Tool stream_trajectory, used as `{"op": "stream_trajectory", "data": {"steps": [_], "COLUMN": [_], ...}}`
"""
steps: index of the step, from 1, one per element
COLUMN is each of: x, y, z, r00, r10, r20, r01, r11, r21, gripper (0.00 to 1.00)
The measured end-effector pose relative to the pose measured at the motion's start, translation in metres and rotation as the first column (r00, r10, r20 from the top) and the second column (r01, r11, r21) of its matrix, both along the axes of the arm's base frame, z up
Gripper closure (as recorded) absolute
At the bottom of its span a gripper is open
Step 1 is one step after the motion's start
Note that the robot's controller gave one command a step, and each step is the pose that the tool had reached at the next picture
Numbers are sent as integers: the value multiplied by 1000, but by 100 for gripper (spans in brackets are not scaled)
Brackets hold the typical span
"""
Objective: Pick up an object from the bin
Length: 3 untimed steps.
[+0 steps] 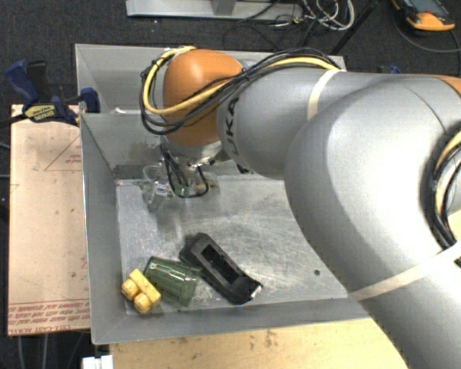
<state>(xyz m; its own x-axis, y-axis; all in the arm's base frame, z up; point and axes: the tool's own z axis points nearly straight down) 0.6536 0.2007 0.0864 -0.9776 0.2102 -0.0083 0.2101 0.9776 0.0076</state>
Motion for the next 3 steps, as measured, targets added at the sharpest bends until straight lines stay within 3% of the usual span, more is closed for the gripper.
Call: {"op": "stream_trajectory", "data": {"steps": [3], "x": [0], "y": [-1], "z": [32], "r00": [1000], "r10": [0], "r20": [-4], "r01": [0], "r11": [1000], "r21": [-3], "gripper": [100]}}
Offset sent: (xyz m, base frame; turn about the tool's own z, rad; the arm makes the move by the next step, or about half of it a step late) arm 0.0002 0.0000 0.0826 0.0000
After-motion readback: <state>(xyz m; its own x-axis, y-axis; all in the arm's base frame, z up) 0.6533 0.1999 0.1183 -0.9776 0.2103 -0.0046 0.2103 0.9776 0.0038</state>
